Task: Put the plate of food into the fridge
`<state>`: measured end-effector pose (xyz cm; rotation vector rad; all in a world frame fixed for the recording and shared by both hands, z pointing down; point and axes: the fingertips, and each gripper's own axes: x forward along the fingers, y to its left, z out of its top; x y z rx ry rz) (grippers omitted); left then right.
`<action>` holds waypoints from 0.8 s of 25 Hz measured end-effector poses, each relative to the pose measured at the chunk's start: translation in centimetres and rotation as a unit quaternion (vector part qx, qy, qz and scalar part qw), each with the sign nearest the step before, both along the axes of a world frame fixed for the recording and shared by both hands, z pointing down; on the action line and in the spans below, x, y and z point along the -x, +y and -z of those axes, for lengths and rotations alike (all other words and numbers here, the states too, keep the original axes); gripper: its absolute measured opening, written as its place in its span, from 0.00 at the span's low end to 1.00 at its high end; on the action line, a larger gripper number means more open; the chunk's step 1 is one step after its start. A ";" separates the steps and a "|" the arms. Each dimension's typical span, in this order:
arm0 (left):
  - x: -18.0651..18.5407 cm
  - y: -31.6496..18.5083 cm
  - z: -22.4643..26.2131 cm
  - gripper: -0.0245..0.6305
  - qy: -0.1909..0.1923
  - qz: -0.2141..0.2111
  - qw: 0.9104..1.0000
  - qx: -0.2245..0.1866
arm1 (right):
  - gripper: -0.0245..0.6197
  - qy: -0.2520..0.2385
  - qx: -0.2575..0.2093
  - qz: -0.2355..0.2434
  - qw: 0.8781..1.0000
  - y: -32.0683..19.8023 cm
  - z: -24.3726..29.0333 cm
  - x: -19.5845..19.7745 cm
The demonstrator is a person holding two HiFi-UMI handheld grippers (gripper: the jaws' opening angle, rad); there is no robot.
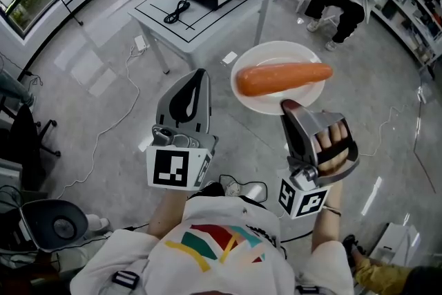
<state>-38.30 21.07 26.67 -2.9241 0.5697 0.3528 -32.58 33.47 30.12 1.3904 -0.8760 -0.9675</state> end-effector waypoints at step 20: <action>-1.7 -2.3 -0.4 0.05 0.008 0.043 0.999 0.003 | 0.07 0.005 0.008 0.019 1.000 -1.6 -0.6 -4.7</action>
